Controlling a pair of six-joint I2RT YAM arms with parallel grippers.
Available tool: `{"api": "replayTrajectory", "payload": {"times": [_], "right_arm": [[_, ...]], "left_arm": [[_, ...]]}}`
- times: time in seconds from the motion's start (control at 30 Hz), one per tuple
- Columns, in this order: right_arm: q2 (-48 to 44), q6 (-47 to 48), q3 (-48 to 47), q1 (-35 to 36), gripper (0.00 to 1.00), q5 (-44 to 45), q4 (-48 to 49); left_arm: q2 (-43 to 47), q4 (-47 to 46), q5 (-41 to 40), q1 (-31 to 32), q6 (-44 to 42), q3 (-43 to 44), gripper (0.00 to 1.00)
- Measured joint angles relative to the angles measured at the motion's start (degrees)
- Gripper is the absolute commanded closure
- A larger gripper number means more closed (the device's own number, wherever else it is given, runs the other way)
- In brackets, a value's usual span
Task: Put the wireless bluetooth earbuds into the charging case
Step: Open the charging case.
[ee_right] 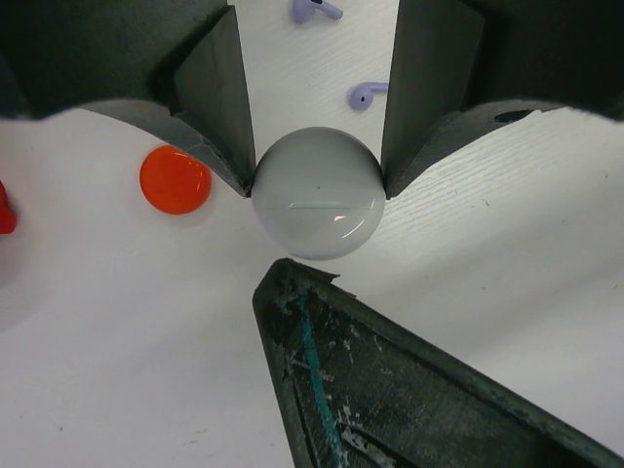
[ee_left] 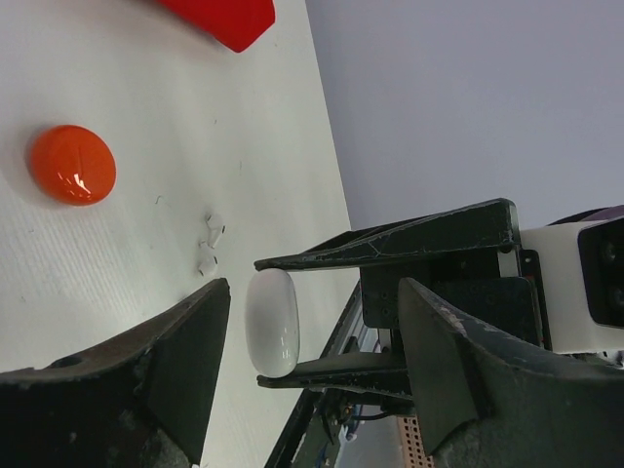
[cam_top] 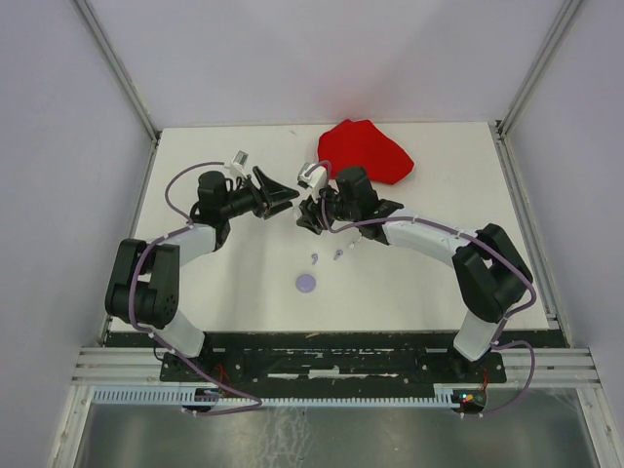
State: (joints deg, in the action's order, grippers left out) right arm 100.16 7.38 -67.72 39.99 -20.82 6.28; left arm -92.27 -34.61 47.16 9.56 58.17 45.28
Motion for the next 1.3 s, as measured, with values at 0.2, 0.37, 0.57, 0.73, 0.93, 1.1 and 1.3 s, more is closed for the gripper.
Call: {"api": "replayTrajectory", "payload": {"times": [0.2, 0.37, 0.57, 0.73, 0.93, 1.1, 1.3], "right_arm": [[0.0, 0.0, 0.0, -0.2, 0.56, -0.2, 0.0], [0.0, 0.0, 0.0, -0.3, 0.56, -0.4, -0.1], [-0.1, 0.0, 0.0, -0.4, 0.56, -0.4, -0.1], [-0.6, 0.0, 0.0, -0.6, 0.56, -0.4, -0.1], [-0.9, 0.0, 0.0, -0.7, 0.56, -0.4, -0.1], [-0.9, 0.0, 0.0, -0.7, 0.56, -0.5, -0.1], [-1.0, 0.0, 0.0, -0.7, 0.56, -0.8, 0.1]], "left_arm": [[0.0, -0.7, 0.6, 1.2, 0.0, 0.0, 0.25], [0.0, -1.3, 1.0, 1.4, 0.0, -0.4, 0.26], [0.0, -1.3, 1.2, 1.9, 0.0, -1.2, 0.29], [-0.1, -1.3, 1.4, 2.3, 0.0, -1.5, 0.33], [-0.3, -1.4, 1.4, 2.6, 0.0, -1.5, 0.40], [-0.8, -1.4, 1.4, 2.8, 0.0, -1.5, 0.46], [-1.0, -1.5, 1.3, 2.8, 0.0, -1.5, 0.53]]}}
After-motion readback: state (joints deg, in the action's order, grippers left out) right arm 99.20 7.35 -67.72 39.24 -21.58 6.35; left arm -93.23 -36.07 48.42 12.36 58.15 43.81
